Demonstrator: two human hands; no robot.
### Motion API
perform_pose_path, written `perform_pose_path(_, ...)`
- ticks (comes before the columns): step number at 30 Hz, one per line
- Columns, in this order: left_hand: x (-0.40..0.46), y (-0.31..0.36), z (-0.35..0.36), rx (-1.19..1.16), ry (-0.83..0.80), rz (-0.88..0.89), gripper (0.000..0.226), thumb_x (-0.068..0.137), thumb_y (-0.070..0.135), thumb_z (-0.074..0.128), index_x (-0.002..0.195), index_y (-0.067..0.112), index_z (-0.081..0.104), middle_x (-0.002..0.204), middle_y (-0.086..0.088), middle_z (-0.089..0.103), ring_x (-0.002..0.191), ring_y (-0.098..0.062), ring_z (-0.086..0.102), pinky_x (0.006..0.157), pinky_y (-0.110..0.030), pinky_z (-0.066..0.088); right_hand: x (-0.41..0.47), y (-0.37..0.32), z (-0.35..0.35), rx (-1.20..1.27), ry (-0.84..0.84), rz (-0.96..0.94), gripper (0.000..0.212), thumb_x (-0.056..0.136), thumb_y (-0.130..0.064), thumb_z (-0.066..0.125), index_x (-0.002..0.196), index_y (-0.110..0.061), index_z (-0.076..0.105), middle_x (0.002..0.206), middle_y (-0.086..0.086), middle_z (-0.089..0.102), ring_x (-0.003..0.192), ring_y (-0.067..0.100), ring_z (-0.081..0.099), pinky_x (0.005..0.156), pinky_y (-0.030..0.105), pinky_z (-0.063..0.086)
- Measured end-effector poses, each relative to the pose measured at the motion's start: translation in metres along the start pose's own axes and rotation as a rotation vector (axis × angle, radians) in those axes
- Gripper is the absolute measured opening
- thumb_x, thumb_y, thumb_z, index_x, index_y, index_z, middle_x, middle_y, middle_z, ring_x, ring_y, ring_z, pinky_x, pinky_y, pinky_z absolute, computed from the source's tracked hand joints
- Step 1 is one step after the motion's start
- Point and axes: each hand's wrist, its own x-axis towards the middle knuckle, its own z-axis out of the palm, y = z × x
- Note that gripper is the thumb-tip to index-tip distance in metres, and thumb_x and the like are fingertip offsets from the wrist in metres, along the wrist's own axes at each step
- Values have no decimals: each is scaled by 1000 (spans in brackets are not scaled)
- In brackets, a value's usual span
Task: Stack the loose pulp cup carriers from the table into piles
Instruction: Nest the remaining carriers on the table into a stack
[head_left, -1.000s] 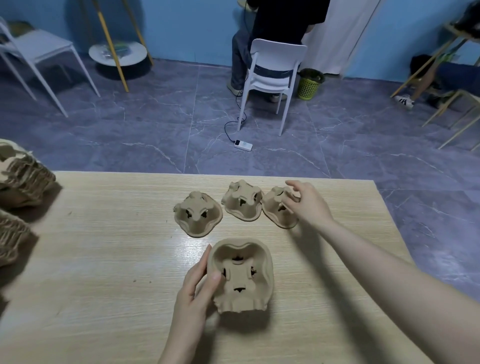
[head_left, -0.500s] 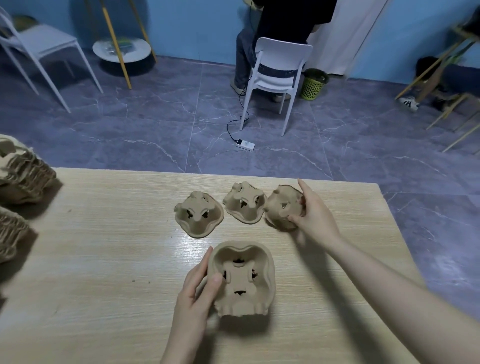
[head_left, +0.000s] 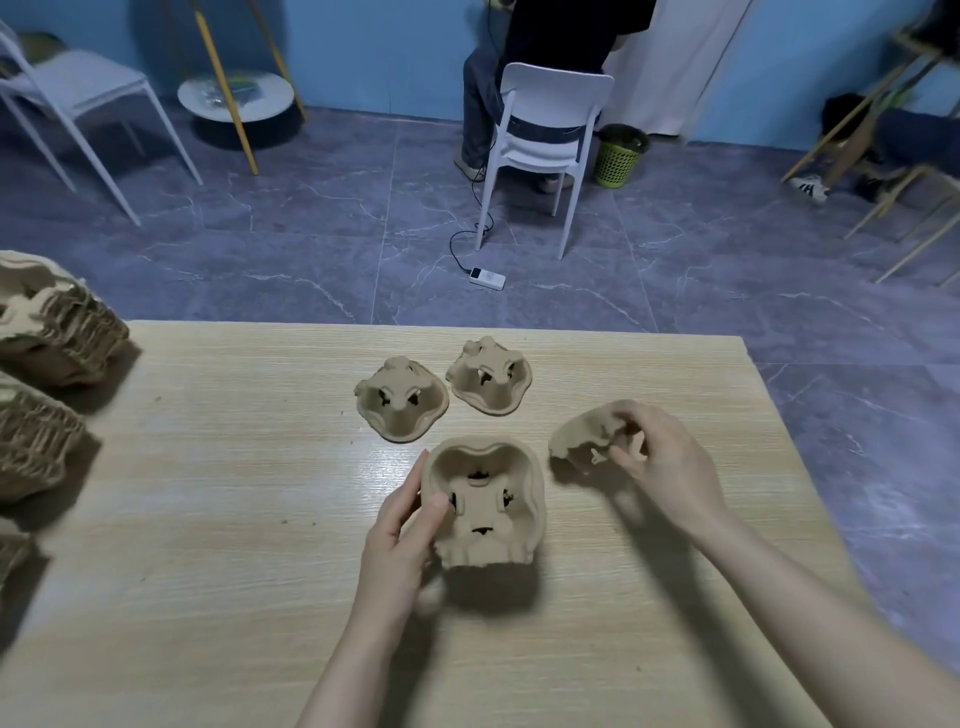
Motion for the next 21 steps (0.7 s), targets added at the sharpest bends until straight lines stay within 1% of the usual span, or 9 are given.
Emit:
perform_pose_path(2, 0, 0, -1, 26, -8, 11, 50, 84, 37, 74, 130, 47, 58, 136, 17, 59, 128, -4, 54, 111, -45, 41, -8, 0, -3, -7, 34, -8, 22, 80, -20, 75, 99, -21, 63, 88, -6, 57, 86, 21, 56, 59, 33, 39)
perform_pose_path(5, -6, 1, 0, 105, -26, 77, 56, 95, 20, 65, 136, 51, 41, 136, 20, 49, 124, 12, 46, 100, -12, 44, -23, -2, -10, 128, 112, 65, 16, 80, -17, 76, 90, -22, 65, 86, -5, 62, 79, 20, 57, 63, 39, 47)
perform_pose_path(7, -8, 2, 0, 143, -58, 101, 60, 96, 11, 61, 137, 48, 38, 137, 20, 46, 118, 22, 45, 87, -1, 41, -31, -12, -22, 358, 201, 139, 17, 80, -12, 77, 86, -24, 66, 85, -7, 65, 76, 16, 59, 69, 33, 48)
perform_pose_path(9, -8, 1, -2, 135, -69, 110, 57, 96, 11, 61, 134, 50, 43, 140, 17, 49, 121, 19, 47, 91, -6, 44, -40, -30, -37, 594, 284, 181, 17, 80, -7, 77, 85, -21, 67, 84, -11, 67, 73, 9, 60, 66, 18, 45)
perform_pose_path(12, -6, 1, -3, 90, -43, 71, 48, 96, 24, 63, 125, 61, 53, 140, 4, 56, 132, -16, 51, 111, -42, 43, -57, -60, -46, 780, 304, 162, 23, 80, 0, 75, 82, -22, 67, 78, -16, 67, 68, 4, 57, 62, 14, 43)
perform_pose_path(13, -5, 1, -4, 87, -41, 60, 44, 95, 31, 64, 122, 64, 55, 140, 8, 57, 132, -16, 51, 112, -49, 41, -64, -70, -45, 814, 281, 140, 27, 79, 1, 75, 80, -24, 67, 78, -15, 67, 66, 4, 56, 61, 14, 43)
perform_pose_path(17, -3, 1, -5, 92, -83, 36, 53, 79, 66, 59, 131, 62, 49, 142, 22, 51, 134, -2, 46, 116, -49, 36, -85, -99, -27, 778, 200, -54, 24, 75, -14, 79, 82, -33, 65, 86, -12, 65, 72, 4, 55, 65, 11, 41)
perform_pose_path(19, -4, 4, -3, 129, -101, 48, 61, 82, 71, 47, 141, 54, 44, 145, 23, 46, 136, 3, 40, 119, -46, 31, -89, -103, -18, 717, 156, -123, 13, 76, -27, 72, 84, -34, 64, 89, -14, 63, 79, 7, 55, 68, 14, 41)
perform_pose_path(21, -5, 6, -2, 145, -110, 65, 60, 92, 69, 37, 147, 45, 40, 146, 25, 42, 137, 8, 34, 122, -43, 25, -91, -103, -8, 643, 110, -151, 13, 76, -23, 69, 84, -32, 65, 91, -16, 62, 87, 10, 55, 69, 19, 40)
